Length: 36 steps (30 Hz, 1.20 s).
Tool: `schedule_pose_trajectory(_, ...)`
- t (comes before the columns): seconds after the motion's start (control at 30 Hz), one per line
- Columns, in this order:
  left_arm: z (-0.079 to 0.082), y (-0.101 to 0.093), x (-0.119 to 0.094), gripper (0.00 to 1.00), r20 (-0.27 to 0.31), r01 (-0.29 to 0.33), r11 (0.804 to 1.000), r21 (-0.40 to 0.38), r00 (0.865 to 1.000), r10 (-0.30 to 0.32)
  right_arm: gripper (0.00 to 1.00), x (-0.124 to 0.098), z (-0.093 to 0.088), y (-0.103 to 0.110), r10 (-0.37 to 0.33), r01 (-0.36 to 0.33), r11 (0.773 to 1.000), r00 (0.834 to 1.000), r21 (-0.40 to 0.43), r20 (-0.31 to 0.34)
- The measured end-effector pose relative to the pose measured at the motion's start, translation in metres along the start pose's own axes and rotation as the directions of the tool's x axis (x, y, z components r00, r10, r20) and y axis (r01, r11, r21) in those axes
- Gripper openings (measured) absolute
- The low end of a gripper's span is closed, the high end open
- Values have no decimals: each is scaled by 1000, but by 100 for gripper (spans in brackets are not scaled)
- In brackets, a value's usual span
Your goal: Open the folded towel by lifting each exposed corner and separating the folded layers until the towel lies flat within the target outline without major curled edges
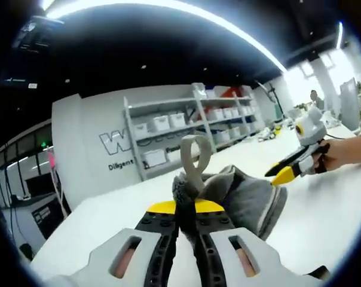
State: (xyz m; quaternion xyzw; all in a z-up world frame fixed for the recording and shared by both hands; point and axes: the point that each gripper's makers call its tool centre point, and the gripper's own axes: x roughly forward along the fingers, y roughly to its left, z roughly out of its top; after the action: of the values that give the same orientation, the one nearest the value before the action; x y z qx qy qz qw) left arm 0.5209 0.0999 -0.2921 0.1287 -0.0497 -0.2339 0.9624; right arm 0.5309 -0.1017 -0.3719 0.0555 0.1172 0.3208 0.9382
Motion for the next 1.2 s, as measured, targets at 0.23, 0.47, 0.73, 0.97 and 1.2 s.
schedule_pose_trajectory(0.23, -11, 7, -3, 7, -52, -34, 999, -15, 998, 33, 43, 1, -2, -4, -16, 16, 999, 1000, 41, -3)
schedule_pose_trajectory(0.47, -22, 12, -4, 7, -94, -49, 998, -42, 995, 44, 39, 8, -3, 0, -20, 20, 1000, 1000, 19, -7)
schedule_pose_trajectory(0.73, -27, 10, -3, 7, -92, -20, 990, -140, 996, 7, 30, 8, 0, -6, -61, 60, 998, 998, 11, 17)
schedule_pose_trajectory(0.97, -34, 14, -4, 8, -117, -26, 986, -164, 993, 6, 30, 15, -2, -9, -77, 77, 996, 997, 38, 15)
schedule_pose_trajectory(1.2, -40, 17, -4, 9, -137, -27, 986, -163, 991, 5, 31, 17, -1, -14, -102, 100, 992, 994, 74, 23)
